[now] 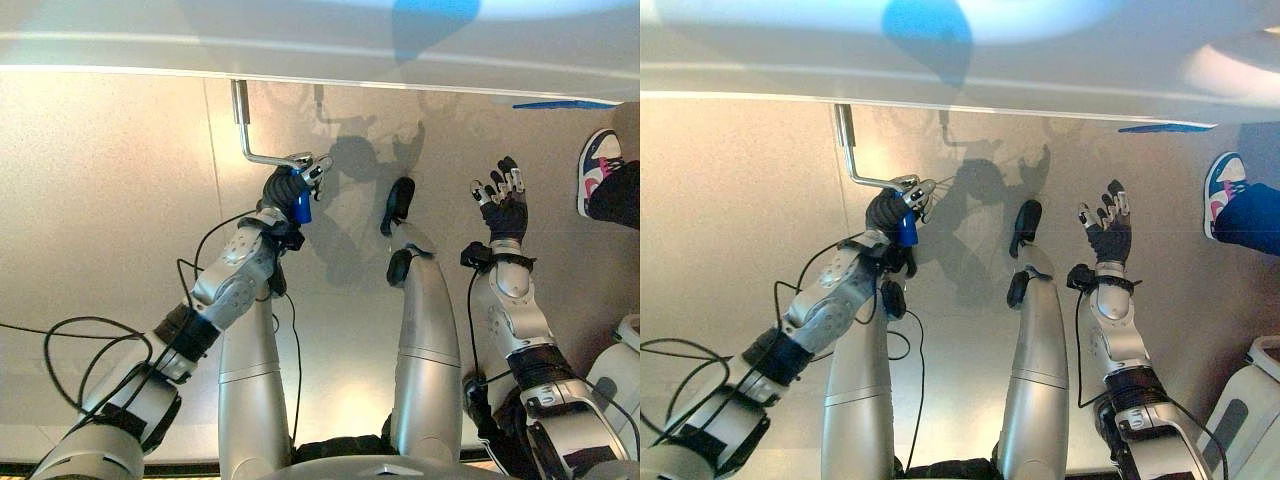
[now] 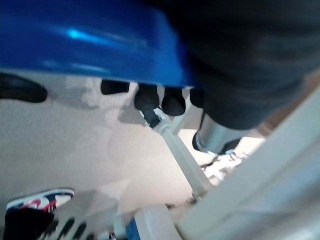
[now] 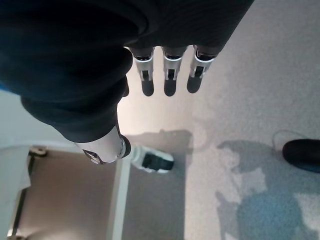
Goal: Raise the hospital bed
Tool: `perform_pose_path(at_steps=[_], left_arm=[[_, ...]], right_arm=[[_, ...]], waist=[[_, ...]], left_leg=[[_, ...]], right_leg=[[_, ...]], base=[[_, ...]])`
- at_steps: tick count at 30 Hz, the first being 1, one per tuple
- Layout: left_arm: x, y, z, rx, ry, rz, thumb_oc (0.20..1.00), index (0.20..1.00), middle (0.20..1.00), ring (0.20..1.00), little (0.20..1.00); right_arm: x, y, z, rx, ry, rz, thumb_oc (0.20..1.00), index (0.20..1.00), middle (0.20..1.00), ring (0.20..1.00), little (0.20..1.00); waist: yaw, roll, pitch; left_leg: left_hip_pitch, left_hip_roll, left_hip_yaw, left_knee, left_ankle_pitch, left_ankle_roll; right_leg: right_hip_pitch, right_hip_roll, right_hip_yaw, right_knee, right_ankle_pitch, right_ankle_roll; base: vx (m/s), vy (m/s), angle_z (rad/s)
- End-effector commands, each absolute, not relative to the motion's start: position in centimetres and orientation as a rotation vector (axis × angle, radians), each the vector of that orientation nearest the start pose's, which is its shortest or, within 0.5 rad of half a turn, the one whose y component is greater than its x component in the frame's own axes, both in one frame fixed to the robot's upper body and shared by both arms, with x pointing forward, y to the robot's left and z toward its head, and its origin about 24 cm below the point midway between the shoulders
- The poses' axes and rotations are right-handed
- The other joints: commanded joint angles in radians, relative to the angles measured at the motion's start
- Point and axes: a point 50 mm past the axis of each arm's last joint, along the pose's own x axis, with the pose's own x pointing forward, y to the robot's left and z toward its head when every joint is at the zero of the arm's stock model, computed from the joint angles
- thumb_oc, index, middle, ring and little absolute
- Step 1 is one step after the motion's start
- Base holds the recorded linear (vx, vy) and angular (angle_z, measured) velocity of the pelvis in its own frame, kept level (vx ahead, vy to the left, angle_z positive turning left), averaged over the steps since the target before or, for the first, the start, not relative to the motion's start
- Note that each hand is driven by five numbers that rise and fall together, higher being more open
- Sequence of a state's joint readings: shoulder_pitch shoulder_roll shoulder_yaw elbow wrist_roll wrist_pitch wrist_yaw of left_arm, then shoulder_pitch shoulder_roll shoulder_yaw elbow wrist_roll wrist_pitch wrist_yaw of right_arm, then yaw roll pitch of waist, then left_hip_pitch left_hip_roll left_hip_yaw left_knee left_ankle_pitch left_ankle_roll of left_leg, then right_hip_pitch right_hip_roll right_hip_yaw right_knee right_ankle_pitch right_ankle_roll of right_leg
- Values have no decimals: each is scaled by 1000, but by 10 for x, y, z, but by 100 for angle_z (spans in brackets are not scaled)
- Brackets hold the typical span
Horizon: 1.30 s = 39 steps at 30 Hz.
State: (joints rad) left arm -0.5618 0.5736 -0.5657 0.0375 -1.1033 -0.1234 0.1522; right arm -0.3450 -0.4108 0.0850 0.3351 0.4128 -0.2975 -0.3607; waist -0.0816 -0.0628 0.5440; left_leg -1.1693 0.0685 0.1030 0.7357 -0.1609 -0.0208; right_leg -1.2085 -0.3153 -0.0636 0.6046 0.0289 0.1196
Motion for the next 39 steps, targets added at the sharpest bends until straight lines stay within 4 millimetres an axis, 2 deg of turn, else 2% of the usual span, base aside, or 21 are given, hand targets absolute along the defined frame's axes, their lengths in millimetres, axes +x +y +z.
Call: perform_pose_path(at_steps=[1, 7, 12, 15, 21, 22, 23, 25, 26, 27, 28, 29, 32, 33, 39], left_arm=[[286, 95, 186, -560, -304, -661, 200, 200, 200, 200, 200], [277, 114, 180, -594, -304, -633, 200, 200, 200, 200, 200], [268, 147, 181, -642, -377, -516, 200, 200, 200, 200, 200], [266, 157, 182, -655, -407, -470, 200, 200, 200, 200, 200], [258, 209, 188, -616, -557, -196, 200, 200, 200, 200, 200], [257, 228, 191, -536, -600, -82, 200, 200, 200, 200, 200], [256, 228, 191, -534, -601, -78, 200, 200, 200, 200, 200], [251, 253, 195, -358, -647, 101, 200, 200, 200, 200, 200], [251, 253, 196, -356, -647, 103, 200, 200, 200, 200, 200], [247, 266, 206, -251, -702, 194, 200, 200, 200, 200, 200], [247, 266, 206, -249, -703, 196, 200, 200, 200, 200, 200], [245, 278, 209, -128, -716, 293, 200, 200, 200, 200, 200], [245, 282, 211, -69, -719, 335, 200, 200, 200, 200, 200], [246, 292, 214, 102, -714, 425, 200, 200, 200, 200, 200], [255, 309, 209, 300, -656, 537, 200, 200, 200, 200, 200]], right_arm=[[294, -261, 104, -47, -309, -378, 1000, 1000, 1000, 1000, 1000], [291, -262, 99, -59, -293, -375, 1000, 1000, 1000, 1000, 1000], [287, -267, 95, -75, -277, -375, 1000, 1000, 1000, 1000, 1000], [286, -268, 95, -80, -275, -380, 1000, 1000, 1000, 1000, 1000], [282, -274, 95, -97, -279, -396, 1000, 1000, 1000, 1000, 1000], [280, -277, 96, -108, -283, -404, 1000, 1000, 1000, 1000, 1000], [280, -277, 96, -108, -283, -401, 1000, 1000, 1000, 1000, 1000], [278, -282, 98, -127, -289, -411, 1000, 1000, 1000, 1000, 1000], [278, -282, 98, -127, -289, -410, 1000, 1000, 1000, 1000, 1000], [277, -285, 101, -134, -298, -418, 1000, 1000, 1000, 1000, 1000], [277, -285, 101, -134, -298, -417, 1000, 1000, 1000, 1000, 1000], [277, -288, 103, -142, -305, -424, 1000, 1000, 1000, 1000, 1000], [277, -288, 104, -143, -311, -426, 1000, 1000, 1000, 1000, 1000], [277, -292, 110, -160, -333, -434, 1000, 1000, 1000, 1000, 1000], [280, -296, 123, -180, -376, -435, 1000, 1000, 1000, 1000, 1000]], waist=[[3, 97, -24], [15, 106, -24], [34, 118, -24], [36, 121, -24], [53, 133, -24], [60, 138, -24], [58, 137, -24], [64, 144, -24], [64, 144, -24], [66, 148, -24], [65, 147, -24], [65, 148, -24], [64, 148, -24], [60, 149, -24], [56, 152, -24]], left_leg=[[65, 6, -53, -144, 72, 0], [87, -2, -53, -171, 84, 0], [109, -10, -57, -197, 97, 2], [115, -13, -57, -206, 100, 3], [126, -22, -57, -221, 102, 14], [125, -25, -60, -219, 100, 16], [125, -25, -60, -218, 99, 16], [127, -28, -60, -212, 94, 20], [127, -28, -59, -212, 93, 20], [126, -30, -61, -212, 91, 21], [126, -30, -61, -212, 91, 21], [124, -31, -61, -203, 87, 23], [122, -30, -59, -201, 85, 24], [123, -29, -57, -201, 82, 26], [119, -29, -52, -198, 79, 31]], right_leg=[[58, -3, -25, 18, -20, 44], [80, -12, -29, 1, -12, 46], [103, -21, -35, -18, -2, 48], [109, -23, -36, -24, 1, 49], [121, -25, -34, -34, 6, 52], [120, -26, -33, -32, 6, 52], [120, -26, -32, -32, 5, 52], [122, -27, -31, -29, 3, 52], [122, -27, -31, -29, 3, 52], [121, -26, -27, -29, 1, 53], [120, -26, -27, -28, 1, 53], [119, -25, -23, -25, -1, 52], [116, -23, -19, -23, -4, 51], [112, -23, -14, -22, -3, 52], [104, -14, 3, -26, 3, 52]], base=[[-7, 14, 4], [-4, 9, 2], [-12, 25, 5], [-8, 20, 6], [2, 40, 0], [9, 36, -1], [12, 46, -2], [14, 55, -2], [21, 69, -2], [12, 35, -1], [18, 70, -1], [8, 36, -1], [9, 38, -1], [13, 49, -2], [13, 53, -4]])
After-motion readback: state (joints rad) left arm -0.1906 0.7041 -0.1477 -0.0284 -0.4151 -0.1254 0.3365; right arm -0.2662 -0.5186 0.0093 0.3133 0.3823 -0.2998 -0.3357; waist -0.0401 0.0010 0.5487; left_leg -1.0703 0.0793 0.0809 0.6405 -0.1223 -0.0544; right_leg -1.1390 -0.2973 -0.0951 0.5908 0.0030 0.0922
